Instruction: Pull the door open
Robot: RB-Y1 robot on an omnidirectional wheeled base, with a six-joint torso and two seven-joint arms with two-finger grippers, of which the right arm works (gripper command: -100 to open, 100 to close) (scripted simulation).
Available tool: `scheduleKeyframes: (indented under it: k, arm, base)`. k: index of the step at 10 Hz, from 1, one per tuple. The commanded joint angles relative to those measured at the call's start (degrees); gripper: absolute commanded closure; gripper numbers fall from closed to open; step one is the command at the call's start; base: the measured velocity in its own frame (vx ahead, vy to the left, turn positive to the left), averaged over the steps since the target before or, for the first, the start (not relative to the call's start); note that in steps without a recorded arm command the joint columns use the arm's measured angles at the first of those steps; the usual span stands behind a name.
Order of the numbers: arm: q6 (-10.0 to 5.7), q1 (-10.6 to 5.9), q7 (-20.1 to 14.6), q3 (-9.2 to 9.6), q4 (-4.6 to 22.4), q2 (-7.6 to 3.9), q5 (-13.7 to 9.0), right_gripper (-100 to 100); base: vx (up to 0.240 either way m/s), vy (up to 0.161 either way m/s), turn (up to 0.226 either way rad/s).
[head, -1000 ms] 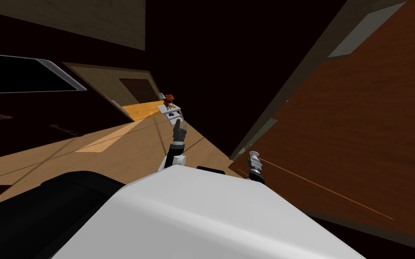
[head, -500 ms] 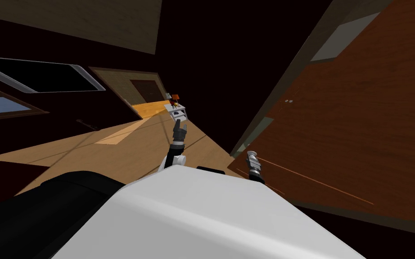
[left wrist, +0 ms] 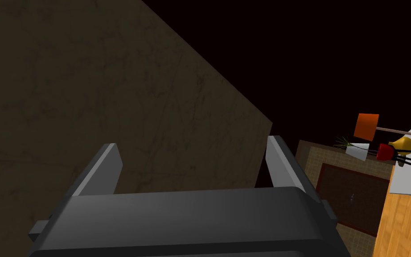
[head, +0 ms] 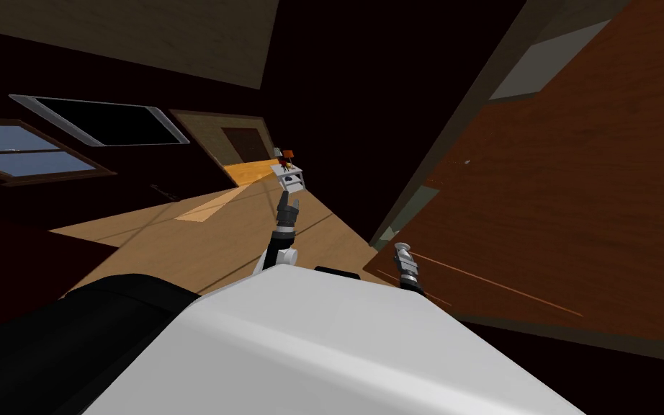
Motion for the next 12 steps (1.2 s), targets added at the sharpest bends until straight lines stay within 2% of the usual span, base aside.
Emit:
scheduleKeyframes:
  k: [1,4,5,6,12]
  arm:
    - [-0.94,0.46,-1.4,1.31,0.0,-0.84,0.6,100]
    - [-2.14,1.38,-3.4,3.32,-0.5,-2.45,1.4,100]
    - [-1.57,1.43,-2.8,2.79,-0.8,-2.35,1.1,100]
    - [-2.44,2.17,-3.8,3.82,-0.7,-3.01,1.6,100]
    - [-6.47,4.1,-7.3,7.14,-0.3,-5.75,3.0,100]
  base:
    - [-0.239,-0.045,0.128]
    - [-0.248,-0.006,0.096]
    - [-0.106,-0.003,0.011]
    - [-0.138,-0.027,0.119]
    - [-0.209,-0.039,0.123]
